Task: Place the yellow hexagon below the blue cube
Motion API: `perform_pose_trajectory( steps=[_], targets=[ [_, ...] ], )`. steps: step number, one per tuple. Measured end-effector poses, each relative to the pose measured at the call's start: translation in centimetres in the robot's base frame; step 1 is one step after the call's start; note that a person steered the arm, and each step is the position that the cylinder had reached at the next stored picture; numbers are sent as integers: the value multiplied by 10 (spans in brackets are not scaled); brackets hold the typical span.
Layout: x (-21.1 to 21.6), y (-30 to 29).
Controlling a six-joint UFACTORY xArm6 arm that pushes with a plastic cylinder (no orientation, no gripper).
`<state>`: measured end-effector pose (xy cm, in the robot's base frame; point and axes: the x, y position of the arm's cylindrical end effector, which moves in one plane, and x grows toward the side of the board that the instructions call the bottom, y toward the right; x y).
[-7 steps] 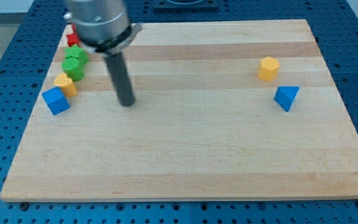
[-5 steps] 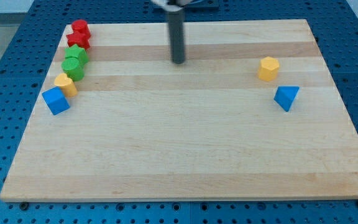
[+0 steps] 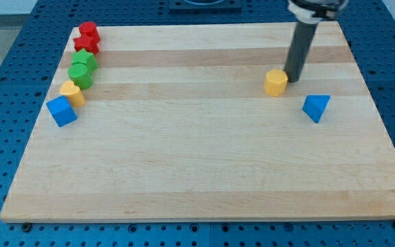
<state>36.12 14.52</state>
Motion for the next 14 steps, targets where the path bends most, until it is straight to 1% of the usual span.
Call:
perform_pose_trajectory(
  steps=[2,3,4,8,10,11,12,14],
  targets=[
    [26,-24],
    [29,-53],
    [44,-79],
    [128,-214],
    [166,-183],
    [184,-200],
    [176,-223],
    [135,-220]
  ],
)
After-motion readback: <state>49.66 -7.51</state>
